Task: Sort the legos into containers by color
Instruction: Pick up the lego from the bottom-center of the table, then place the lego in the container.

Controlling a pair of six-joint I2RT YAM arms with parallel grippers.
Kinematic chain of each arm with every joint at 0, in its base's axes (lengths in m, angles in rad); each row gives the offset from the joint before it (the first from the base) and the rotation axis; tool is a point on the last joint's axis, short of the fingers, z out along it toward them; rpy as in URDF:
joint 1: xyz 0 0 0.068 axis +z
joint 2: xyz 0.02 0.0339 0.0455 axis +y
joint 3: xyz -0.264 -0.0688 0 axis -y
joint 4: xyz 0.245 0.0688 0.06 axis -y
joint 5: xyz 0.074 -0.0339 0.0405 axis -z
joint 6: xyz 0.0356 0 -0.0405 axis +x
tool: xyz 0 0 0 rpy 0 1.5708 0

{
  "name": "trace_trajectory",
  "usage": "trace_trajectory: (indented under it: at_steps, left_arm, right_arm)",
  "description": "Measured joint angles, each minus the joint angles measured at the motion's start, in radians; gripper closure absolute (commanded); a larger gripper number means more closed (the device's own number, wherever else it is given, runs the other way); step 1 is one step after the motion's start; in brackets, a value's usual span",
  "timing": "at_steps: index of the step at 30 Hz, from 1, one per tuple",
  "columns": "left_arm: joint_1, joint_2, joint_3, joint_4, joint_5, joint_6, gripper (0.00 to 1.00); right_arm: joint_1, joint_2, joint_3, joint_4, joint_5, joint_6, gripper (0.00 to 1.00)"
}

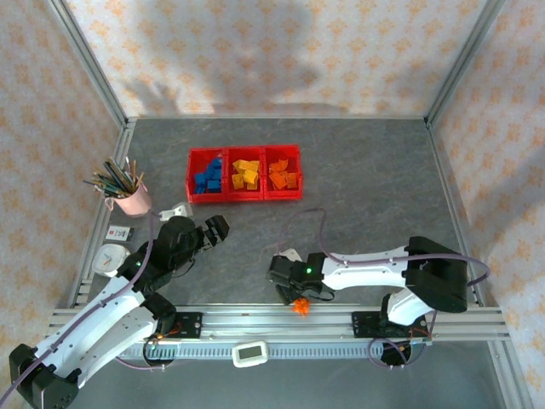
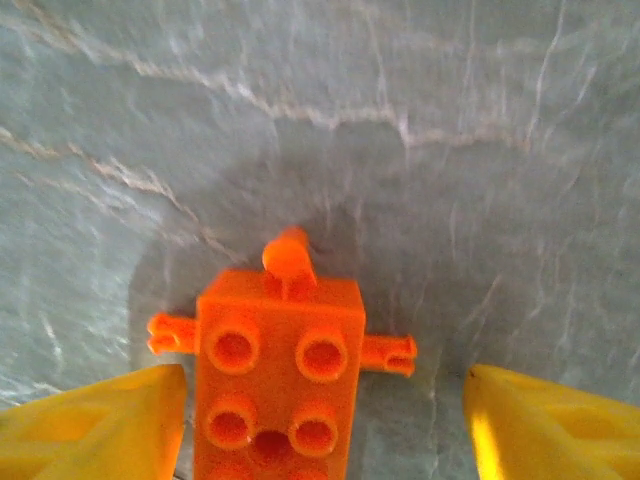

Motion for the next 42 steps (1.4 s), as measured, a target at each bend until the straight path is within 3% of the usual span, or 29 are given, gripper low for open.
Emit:
trace_trajectory:
  at_steps: [10,15,22,30,40,42]
  left_arm:
    - [0.0,0.008,-0.005,0.0,0.0,0.0,0.01]
    - [0.0,0.008,-0.005,0.0,0.0,0.0,0.01]
    - [0.0,0.024,0.001,0.01,-0.001,0.0,0.01]
    - [0.005,0.097,0.072,0.064,-0.013,0.022,0.01]
    - [0.024,0.177,0.099,0.146,-0.041,0.057,0.01]
    - [0.031,0.181,0.1,0.158,-0.05,0.058,0.01]
  right_arm:
    - [0.014,0.024,0.016,0.005,0.006,0.031,0.64]
    - [0.008,0.031,0.031,0.002,0.017,0.031,0.72]
    - [-0.102,0.031,0.112,-0.006,0.052,0.002,0.73]
    - [-0.35,0.081,0.378,0.048,0.118,-0.127,0.72]
    - [-0.584,0.474,0.821,0.163,0.179,-0.265,0.72]
    - [-0.611,0.55,0.908,0.164,0.194,-0.282,0.65]
